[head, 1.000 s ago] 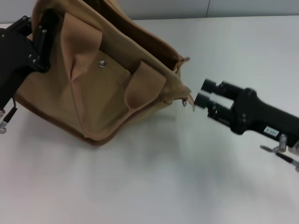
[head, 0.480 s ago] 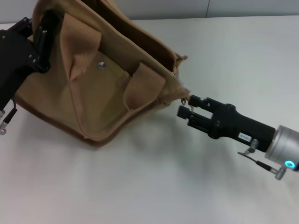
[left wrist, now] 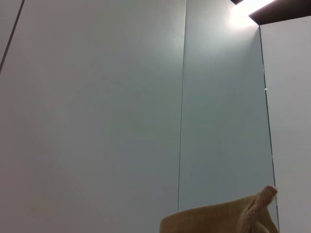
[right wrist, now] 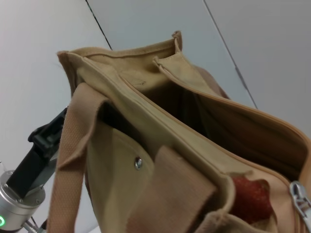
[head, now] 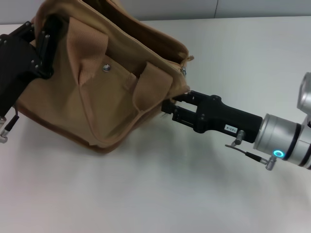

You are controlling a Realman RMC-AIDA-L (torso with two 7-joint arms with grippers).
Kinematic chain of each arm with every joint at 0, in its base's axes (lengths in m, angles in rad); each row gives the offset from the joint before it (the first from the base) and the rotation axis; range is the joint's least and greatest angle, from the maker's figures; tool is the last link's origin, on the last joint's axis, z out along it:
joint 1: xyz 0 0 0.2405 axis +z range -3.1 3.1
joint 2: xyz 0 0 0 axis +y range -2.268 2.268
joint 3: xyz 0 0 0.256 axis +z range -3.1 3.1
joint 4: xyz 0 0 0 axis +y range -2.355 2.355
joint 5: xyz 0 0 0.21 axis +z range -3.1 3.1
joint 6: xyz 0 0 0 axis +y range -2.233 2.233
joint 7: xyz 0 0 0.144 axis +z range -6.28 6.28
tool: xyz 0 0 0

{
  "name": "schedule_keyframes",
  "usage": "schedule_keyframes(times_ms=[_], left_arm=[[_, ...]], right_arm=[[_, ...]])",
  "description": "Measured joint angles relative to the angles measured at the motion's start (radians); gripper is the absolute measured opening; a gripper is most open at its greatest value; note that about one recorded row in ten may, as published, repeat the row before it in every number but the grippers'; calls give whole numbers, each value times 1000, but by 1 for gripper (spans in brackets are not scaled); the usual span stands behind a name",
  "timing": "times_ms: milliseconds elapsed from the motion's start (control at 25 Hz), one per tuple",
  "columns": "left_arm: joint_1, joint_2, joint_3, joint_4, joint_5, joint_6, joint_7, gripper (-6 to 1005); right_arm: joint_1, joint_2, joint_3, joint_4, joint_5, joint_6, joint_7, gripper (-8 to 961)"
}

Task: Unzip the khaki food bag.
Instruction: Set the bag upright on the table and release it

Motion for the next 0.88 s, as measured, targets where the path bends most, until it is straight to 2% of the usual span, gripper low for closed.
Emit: schedule_keyframes(times_ms=[120,360,600,880], left_arm=[[1,0,0,-1,2,-1,-7,86],[2,0,0,-2,7,-5,-11,86],[1,0,0,-3,7,-11,-11,87],[-5,-2,2,-3,9,-11,-11,87]], right_arm=[[17,0,3,18,1,0,-4,636],[21,0,33,35,5,-50,28,465],[11,-3,37,11,6,-104,135,462],[34,-2,49,21,7,-35,152,393]])
